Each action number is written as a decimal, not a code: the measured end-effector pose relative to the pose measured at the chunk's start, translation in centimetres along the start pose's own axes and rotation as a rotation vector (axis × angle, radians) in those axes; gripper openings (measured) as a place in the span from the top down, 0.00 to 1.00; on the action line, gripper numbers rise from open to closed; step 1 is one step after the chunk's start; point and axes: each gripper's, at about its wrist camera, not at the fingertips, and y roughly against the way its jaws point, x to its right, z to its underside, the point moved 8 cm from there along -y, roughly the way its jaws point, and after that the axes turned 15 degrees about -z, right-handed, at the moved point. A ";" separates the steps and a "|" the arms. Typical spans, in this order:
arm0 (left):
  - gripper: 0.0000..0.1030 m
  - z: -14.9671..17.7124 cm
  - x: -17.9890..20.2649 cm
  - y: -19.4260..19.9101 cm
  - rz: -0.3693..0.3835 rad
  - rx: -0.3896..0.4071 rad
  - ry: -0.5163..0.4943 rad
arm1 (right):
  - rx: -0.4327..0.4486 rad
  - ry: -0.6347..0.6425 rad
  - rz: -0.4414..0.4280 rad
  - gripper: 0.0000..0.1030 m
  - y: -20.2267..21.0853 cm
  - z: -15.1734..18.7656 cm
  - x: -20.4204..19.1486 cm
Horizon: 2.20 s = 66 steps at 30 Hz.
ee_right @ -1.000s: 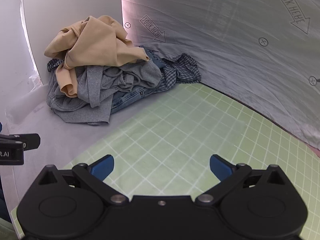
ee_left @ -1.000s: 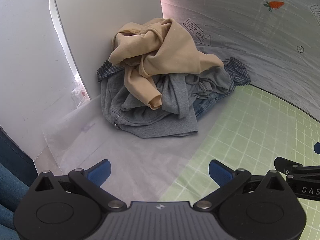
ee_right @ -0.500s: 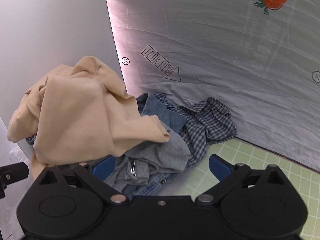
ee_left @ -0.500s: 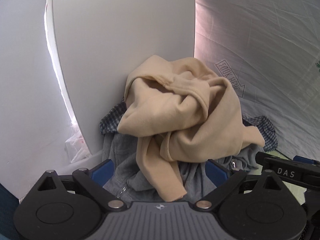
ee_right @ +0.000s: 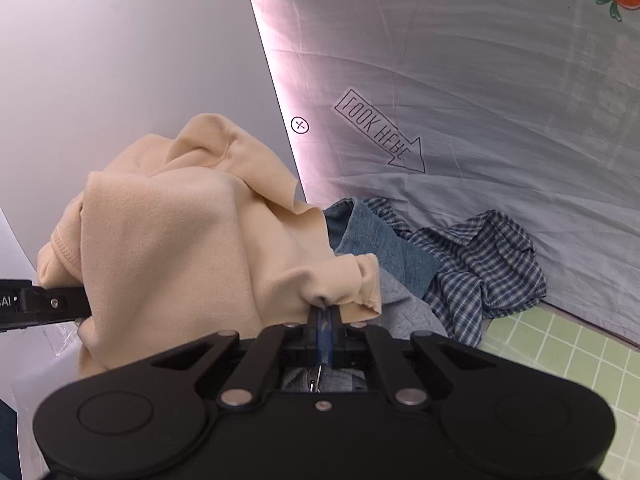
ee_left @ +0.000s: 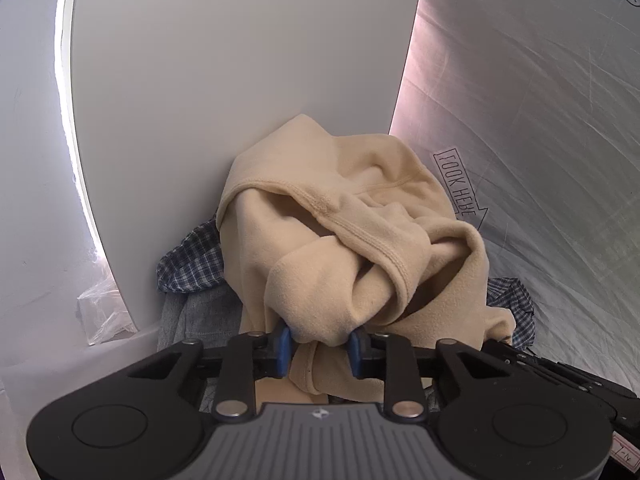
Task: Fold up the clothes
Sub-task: 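Reach both tools into the clothes pile and grasp the beige sweatshirt, then pull the beige sweatshirt out of the pile and drop it onto the mat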
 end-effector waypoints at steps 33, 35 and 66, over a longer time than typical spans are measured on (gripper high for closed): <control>0.08 -1.6 -0.6 0.9 -0.041 0.068 -0.012 | 0.048 -0.263 -0.013 0.29 2.3 0.7 0.9; 0.48 -1.4 -0.4 0.2 -0.005 0.037 -0.012 | 0.041 -0.278 -0.034 0.58 0.8 0.5 0.6; 0.72 29.4 17.0 32.2 0.511 -0.229 -0.322 | 0.297 -0.240 0.489 0.99 48.2 15.9 12.4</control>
